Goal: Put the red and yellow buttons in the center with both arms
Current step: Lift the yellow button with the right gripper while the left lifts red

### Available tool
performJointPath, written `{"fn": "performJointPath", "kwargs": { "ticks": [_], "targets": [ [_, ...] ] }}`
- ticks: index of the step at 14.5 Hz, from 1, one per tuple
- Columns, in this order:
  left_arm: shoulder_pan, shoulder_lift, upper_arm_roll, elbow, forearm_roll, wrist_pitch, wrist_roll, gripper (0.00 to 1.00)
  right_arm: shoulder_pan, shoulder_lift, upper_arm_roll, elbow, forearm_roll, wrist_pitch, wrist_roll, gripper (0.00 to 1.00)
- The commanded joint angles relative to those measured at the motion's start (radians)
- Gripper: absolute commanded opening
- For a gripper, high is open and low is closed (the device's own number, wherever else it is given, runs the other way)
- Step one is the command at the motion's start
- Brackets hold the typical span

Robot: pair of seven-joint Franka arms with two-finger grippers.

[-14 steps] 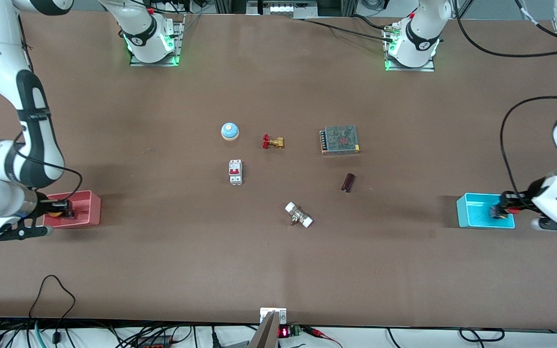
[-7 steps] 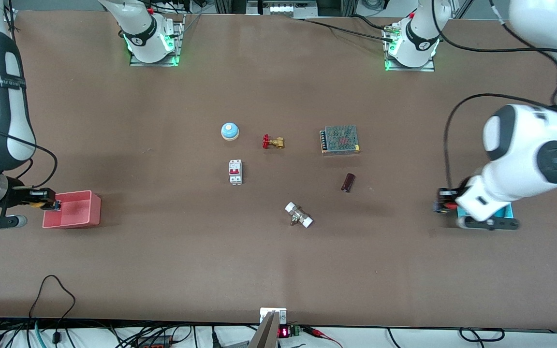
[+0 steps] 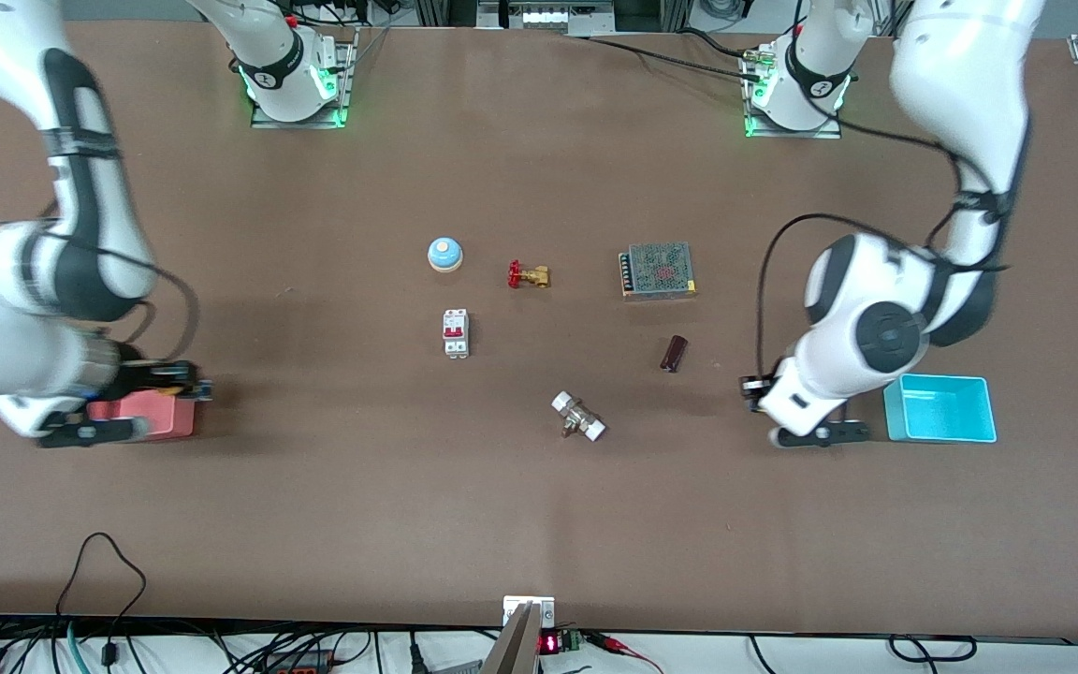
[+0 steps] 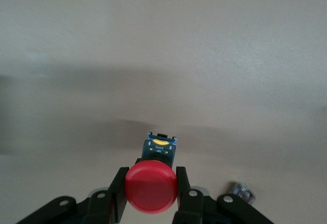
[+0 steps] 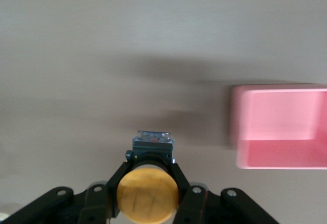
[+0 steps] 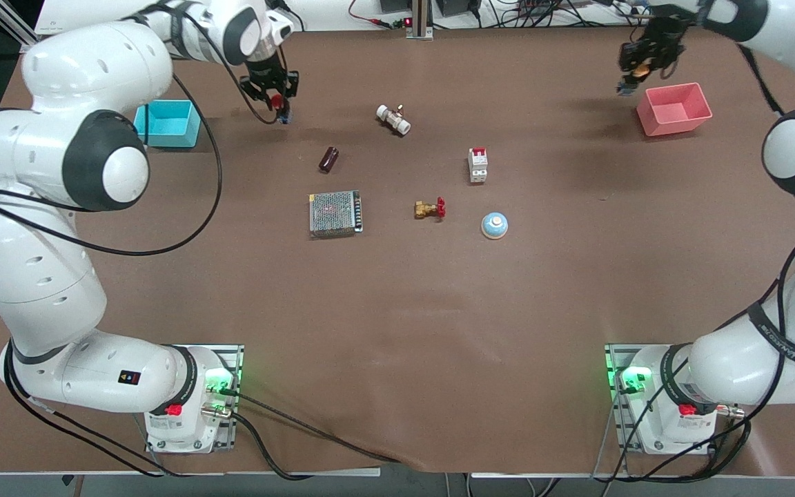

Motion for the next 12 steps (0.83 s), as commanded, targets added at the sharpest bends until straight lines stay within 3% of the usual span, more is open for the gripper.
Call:
{"fn": "performJointPath", "kwargs": {
  "ticks": [1, 4, 7, 10, 12],
  "targets": [
    [-0.012, 0.036, 0.008, 0.010, 0.006, 0.030, -0.065, 0.16, 0.099, -0.007, -0.007, -0.032, 0.009, 0.004, 0.112, 0.32],
    [-0.010, 0.043, 0.008, 0.010, -0.008, 0.031, -0.062, 0.22, 0.203, 0.036, -0.007, -0.040, 0.009, 0.030, 0.321, 0.30],
    [-0.010, 0.045, 0.008, 0.010, -0.010, 0.031, -0.064, 0.52, 0.265, 0.070, -0.009, -0.040, 0.004, 0.070, 0.373, 0.30],
    [-0.010, 0.045, 0.008, 0.012, -0.010, 0.031, -0.064, 0.71, 0.289, 0.110, -0.009, -0.041, 0.001, 0.103, 0.363, 0.31],
    [-0.004, 0.036, 0.008, 0.016, -0.010, 0.025, -0.057, 0.94, 0.294, 0.131, -0.009, -0.041, 0.001, 0.117, 0.364, 0.31]
  ]
}}
